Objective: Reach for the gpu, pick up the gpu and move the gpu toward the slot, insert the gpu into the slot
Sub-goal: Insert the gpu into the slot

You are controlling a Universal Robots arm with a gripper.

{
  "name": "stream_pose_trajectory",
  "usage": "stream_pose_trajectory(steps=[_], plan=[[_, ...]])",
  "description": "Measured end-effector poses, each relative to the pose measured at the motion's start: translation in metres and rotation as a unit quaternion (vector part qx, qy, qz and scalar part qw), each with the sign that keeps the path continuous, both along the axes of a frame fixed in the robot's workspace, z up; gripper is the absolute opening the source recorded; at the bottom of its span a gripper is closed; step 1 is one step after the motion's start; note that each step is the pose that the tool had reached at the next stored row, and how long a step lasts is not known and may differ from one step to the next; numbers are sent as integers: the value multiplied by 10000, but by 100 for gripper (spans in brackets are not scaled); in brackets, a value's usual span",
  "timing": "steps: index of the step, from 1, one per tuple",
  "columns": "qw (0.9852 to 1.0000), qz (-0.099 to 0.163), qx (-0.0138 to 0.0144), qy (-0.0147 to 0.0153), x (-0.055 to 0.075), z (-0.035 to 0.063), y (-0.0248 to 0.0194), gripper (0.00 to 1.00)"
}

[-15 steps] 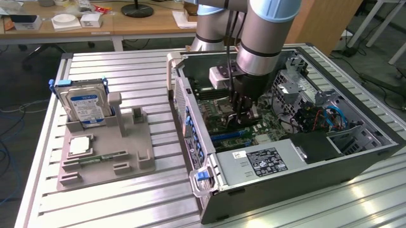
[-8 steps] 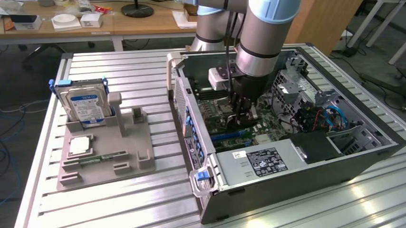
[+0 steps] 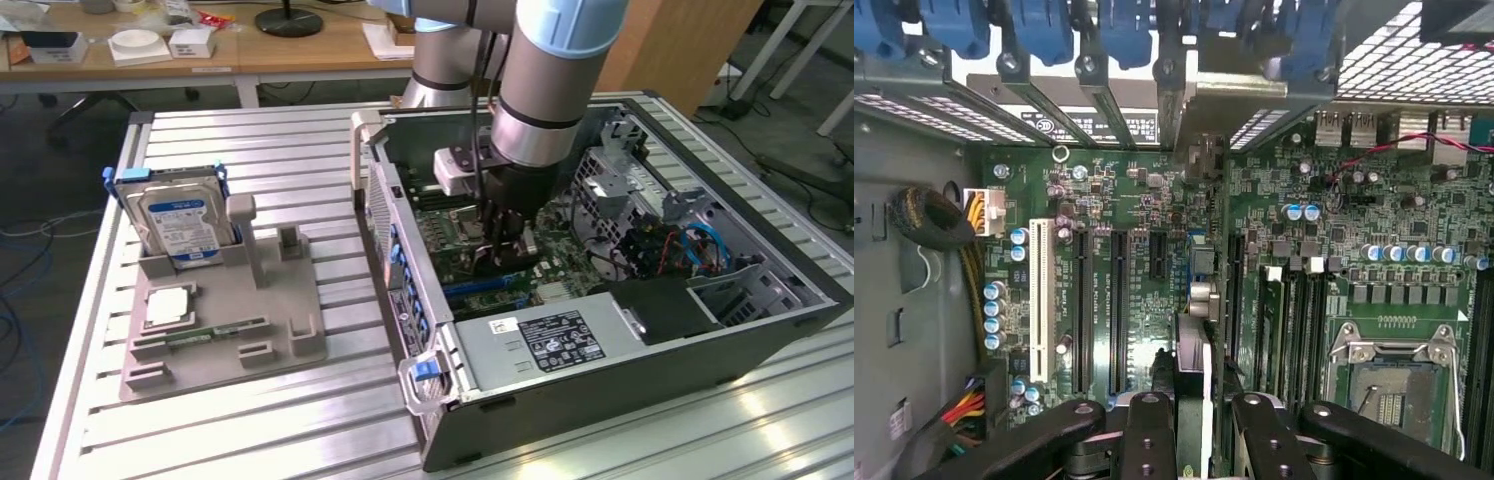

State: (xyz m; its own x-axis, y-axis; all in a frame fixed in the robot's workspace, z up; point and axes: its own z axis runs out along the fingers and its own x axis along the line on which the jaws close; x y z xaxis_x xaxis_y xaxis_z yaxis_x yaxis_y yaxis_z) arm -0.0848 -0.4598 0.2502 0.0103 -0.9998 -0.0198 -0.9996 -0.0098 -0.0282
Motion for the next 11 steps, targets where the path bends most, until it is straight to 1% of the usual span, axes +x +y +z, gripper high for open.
stream_pose_trajectory(steps=[11], plan=[[10000, 0, 0, 0, -50, -55, 0, 27]])
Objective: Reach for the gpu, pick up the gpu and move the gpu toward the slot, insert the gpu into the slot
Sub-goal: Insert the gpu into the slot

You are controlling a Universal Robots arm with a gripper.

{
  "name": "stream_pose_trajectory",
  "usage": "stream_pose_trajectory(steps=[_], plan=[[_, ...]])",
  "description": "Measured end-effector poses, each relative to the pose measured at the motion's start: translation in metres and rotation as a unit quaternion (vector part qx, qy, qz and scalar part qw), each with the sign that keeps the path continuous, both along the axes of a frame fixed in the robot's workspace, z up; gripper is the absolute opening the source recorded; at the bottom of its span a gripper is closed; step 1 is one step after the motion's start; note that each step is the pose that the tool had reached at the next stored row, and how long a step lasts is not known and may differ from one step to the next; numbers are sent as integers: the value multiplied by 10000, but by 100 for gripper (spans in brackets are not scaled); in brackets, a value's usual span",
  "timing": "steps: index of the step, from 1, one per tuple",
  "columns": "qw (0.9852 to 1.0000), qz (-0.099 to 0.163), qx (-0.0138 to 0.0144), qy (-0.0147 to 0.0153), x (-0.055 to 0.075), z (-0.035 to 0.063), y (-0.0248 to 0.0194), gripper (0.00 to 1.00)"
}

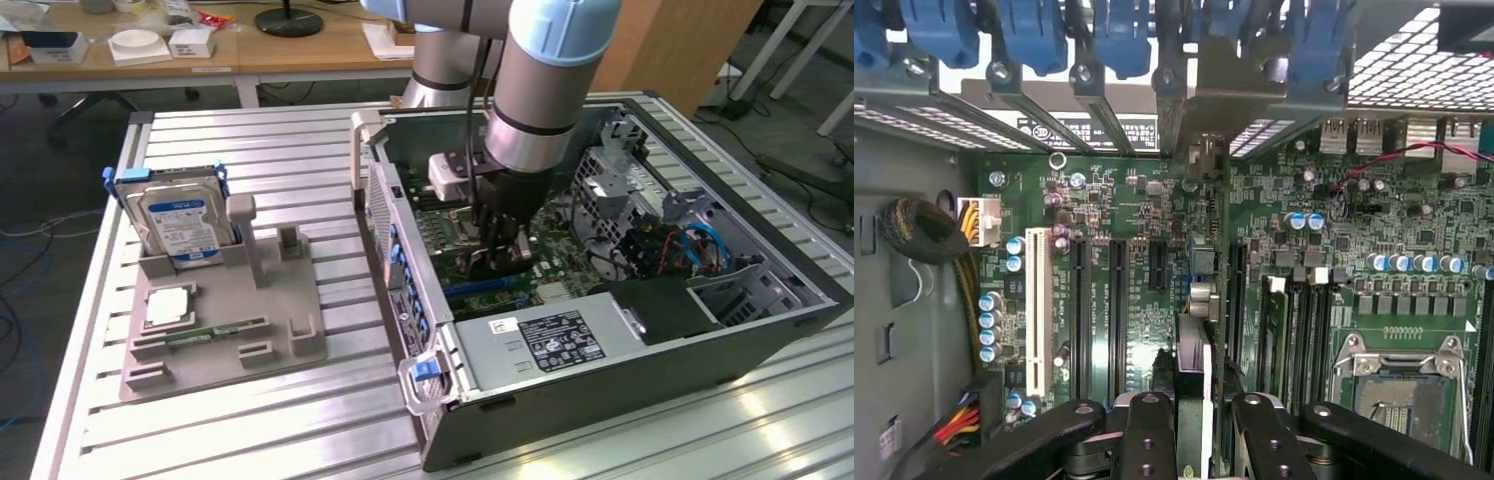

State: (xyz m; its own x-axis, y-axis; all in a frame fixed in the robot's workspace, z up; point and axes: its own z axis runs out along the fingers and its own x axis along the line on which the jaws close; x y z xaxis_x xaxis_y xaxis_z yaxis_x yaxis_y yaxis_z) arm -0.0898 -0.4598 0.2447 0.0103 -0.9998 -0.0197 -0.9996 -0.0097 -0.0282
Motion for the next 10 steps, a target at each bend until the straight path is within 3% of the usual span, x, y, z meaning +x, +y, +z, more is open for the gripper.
stream_pose_trajectory(steps=[10], plan=[[10000, 0, -1, 1, -6, -33, 0, 27]])
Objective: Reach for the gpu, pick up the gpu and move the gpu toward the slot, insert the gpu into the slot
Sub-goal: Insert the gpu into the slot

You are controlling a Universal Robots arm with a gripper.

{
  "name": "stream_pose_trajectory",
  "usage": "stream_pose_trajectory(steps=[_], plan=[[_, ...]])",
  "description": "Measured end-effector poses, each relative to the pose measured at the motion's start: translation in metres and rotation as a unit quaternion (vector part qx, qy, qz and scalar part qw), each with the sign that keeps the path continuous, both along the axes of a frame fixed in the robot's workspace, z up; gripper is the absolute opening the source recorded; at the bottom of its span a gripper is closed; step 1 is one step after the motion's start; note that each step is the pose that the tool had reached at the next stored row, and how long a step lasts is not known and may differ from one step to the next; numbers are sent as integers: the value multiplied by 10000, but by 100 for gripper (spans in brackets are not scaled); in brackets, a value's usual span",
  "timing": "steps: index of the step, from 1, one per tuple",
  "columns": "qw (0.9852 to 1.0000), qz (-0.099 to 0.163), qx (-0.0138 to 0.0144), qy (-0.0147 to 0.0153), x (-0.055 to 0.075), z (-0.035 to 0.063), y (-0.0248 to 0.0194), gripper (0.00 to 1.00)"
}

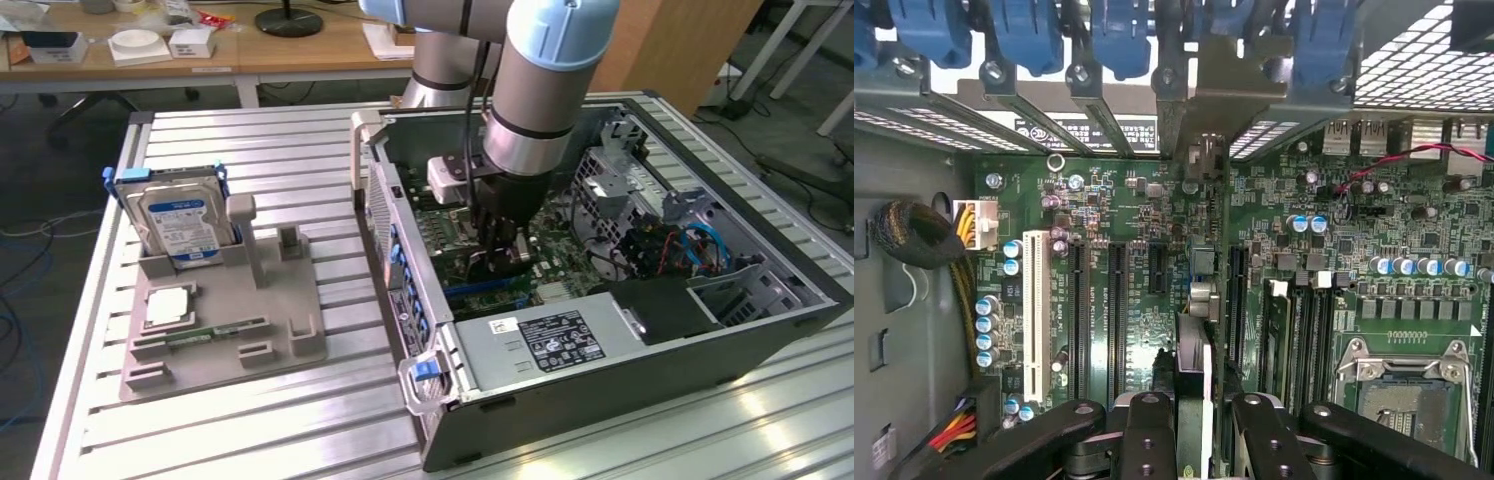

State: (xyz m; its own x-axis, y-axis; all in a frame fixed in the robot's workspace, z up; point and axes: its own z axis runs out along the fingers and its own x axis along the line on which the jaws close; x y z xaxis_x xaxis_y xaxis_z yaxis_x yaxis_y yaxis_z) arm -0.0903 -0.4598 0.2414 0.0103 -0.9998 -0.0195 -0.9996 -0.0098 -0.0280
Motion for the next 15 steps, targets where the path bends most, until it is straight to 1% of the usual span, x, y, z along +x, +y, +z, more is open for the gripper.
stream_pose_trajectory(steps=[15], plan=[[10000, 0, 2, -1, -29, -8, 0, 27]])
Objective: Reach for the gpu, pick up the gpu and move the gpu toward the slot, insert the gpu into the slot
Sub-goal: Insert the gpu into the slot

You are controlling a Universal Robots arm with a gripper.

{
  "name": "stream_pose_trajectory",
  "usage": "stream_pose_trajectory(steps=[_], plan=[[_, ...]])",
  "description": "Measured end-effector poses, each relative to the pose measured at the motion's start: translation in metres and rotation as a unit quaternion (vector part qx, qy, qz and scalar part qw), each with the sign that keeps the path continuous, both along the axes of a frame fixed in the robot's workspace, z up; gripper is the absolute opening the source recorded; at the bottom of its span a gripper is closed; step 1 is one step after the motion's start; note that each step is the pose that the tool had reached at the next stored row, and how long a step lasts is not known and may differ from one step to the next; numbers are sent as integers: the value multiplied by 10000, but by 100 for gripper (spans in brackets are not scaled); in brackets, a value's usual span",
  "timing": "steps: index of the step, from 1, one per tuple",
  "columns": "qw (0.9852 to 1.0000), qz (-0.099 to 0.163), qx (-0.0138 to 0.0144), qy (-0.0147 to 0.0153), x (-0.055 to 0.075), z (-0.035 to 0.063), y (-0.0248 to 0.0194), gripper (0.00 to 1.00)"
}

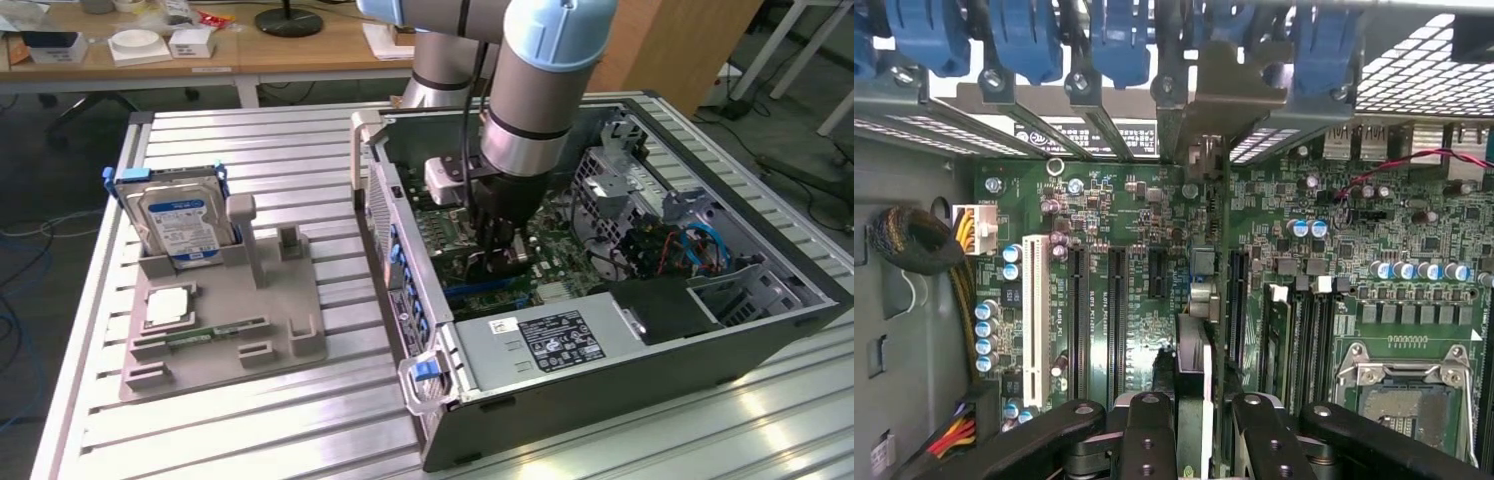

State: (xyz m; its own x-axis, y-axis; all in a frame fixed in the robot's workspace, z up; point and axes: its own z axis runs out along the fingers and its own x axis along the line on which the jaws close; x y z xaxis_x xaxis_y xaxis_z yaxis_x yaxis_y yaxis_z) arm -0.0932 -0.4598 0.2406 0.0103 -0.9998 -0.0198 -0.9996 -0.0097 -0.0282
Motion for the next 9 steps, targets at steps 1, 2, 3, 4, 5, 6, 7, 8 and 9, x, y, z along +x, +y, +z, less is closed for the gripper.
stream_pose_trajectory(steps=[1, 2, 3, 4, 5, 6, 7, 8, 9], plan=[[10000, 0, 0, 0, -2, -1, 0, 27], [10000, 1, -1, 1, -4, -2, 0, 27], [10000, 1, -1, 1, -4, -2, 0, 27], [10000, 1, -1, 1, -4, -3, 0, 27], [10000, 1, -1, 1, -5, -3, 0, 27], [10000, 0, -1, 1, -5, -3, 0, 27], [10000, 0, -1, 1, -5, -3, 0, 27], [10000, 0, 0, 1, -5, -3, 0, 27], [10000, 0, 0, 0, -5, -4, 0, 27]])
